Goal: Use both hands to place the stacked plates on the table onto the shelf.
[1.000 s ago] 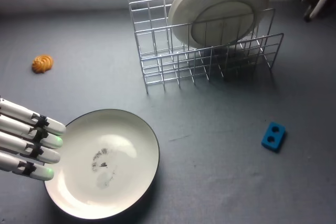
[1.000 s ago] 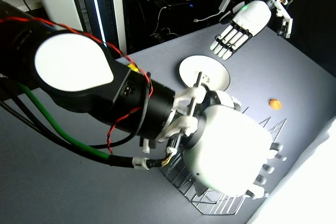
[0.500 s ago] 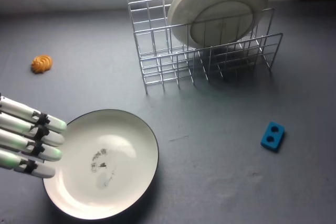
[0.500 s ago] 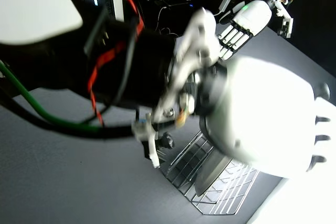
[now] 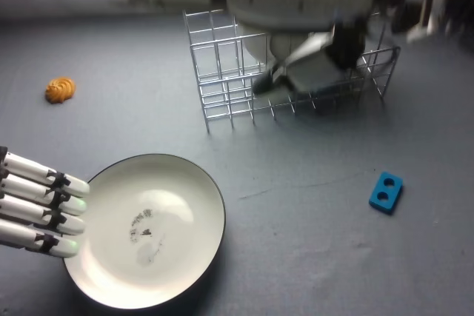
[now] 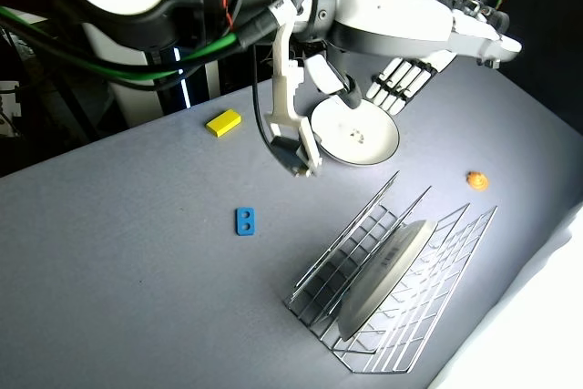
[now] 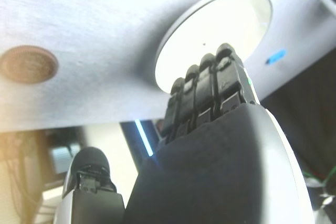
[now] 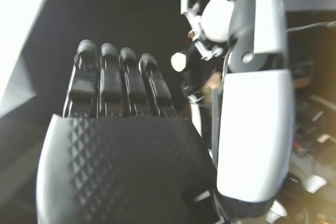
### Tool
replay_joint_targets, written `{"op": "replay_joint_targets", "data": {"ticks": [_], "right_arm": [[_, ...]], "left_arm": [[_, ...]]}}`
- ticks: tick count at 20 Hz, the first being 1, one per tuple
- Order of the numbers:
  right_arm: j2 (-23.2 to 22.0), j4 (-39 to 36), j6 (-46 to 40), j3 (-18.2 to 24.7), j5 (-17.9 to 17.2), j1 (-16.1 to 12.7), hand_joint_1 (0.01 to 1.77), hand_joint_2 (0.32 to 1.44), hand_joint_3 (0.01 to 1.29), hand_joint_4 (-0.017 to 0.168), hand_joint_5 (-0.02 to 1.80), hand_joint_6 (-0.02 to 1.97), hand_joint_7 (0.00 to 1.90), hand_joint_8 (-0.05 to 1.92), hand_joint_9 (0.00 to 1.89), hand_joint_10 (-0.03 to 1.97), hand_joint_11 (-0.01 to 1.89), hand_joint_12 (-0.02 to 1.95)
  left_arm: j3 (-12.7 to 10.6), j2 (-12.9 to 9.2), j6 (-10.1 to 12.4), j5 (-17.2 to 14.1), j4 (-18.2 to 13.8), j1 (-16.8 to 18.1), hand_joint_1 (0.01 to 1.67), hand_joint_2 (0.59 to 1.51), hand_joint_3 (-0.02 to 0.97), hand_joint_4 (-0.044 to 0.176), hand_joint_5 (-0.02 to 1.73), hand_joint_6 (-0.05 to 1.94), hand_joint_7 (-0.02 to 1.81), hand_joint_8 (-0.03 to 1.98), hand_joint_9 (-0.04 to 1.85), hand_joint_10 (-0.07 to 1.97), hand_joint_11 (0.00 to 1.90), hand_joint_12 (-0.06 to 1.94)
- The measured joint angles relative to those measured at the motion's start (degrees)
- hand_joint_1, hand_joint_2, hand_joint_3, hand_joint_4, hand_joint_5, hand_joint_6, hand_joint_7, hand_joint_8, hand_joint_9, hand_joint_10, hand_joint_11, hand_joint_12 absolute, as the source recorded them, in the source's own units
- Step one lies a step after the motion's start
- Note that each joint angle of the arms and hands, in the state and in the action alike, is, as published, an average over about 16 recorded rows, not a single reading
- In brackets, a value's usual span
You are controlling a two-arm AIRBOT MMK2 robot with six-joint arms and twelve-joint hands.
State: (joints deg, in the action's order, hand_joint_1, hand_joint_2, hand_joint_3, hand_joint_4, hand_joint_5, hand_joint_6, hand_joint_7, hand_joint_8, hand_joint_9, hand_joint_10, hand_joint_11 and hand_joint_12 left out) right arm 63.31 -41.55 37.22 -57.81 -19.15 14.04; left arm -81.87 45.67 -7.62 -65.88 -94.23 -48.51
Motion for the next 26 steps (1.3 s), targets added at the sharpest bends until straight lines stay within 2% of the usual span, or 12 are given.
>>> {"op": "replay_joint_targets", "data": {"ticks": [3, 7, 12, 18, 26], "right_arm": [[0.5, 6.9, 11.6, 3.2, -1.3, 3.6, 1.08, 0.88, 0.01, 0.006, 0.01, 0.03, 0.01, 0.01, 0.02, 0.01, 0.02, 0.0], [2.1, 14.2, 23.4, 4.9, -2.4, 8.0, 1.05, 0.88, 0.01, 0.005, 0.02, 0.03, 0.01, 0.01, 0.02, 0.01, 0.02, 0.0], [4.4, 18.4, 31.7, 5.5, -3.1, 12.0, 1.04, 0.87, 0.01, 0.005, 0.02, 0.03, 0.01, 0.01, 0.02, 0.01, 0.02, 0.0], [6.3, 19.5, 36.1, 5.5, -2.5, 14.5, 1.04, 0.86, 0.01, 0.005, 0.02, 0.03, 0.01, 0.01, 0.02, 0.01, 0.02, 0.0], [6.9, 20.0, 37.2, 5.5, -1.9, 15.1, 1.06, 0.87, 0.01, 0.005, 0.02, 0.03, 0.01, 0.01, 0.02, 0.01, 0.02, 0.0]], "left_arm": [[0.9, -0.1, 0.0, 2.2, 0.5, -0.9, 0.02, 1.108, 0.012, -0.001, 0.02, 0.0, 0.02, -0.01, 0.02, 0.01, 0.01, -0.01], [1.9, -0.3, 0.0, 4.2, 0.7, -1.8, 0.02, 1.11, 0.012, -0.001, 0.02, 0.0, 0.01, -0.01, 0.02, 0.01, 0.01, -0.01], [3.1, -0.5, 0.1, 6.2, 1.3, -2.8, 0.02, 1.111, 0.012, -0.001, 0.01, 0.0, 0.02, -0.01, 0.02, 0.01, 0.01, -0.01], [4.3, -0.6, 0.1, 7.5, 2.7, -4.6, 0.02, 1.108, 0.012, -0.005, 0.01, -0.01, 0.02, -0.01, 0.02, 0.01, 0.01, -0.01], [6.6, -0.7, 0.1, 9.4, 6.0, -7.8, 0.02, 1.107, 0.012, -0.01, 0.0, -0.02, 0.02, -0.01, 0.02, 0.01, 0.01, -0.01]]}}
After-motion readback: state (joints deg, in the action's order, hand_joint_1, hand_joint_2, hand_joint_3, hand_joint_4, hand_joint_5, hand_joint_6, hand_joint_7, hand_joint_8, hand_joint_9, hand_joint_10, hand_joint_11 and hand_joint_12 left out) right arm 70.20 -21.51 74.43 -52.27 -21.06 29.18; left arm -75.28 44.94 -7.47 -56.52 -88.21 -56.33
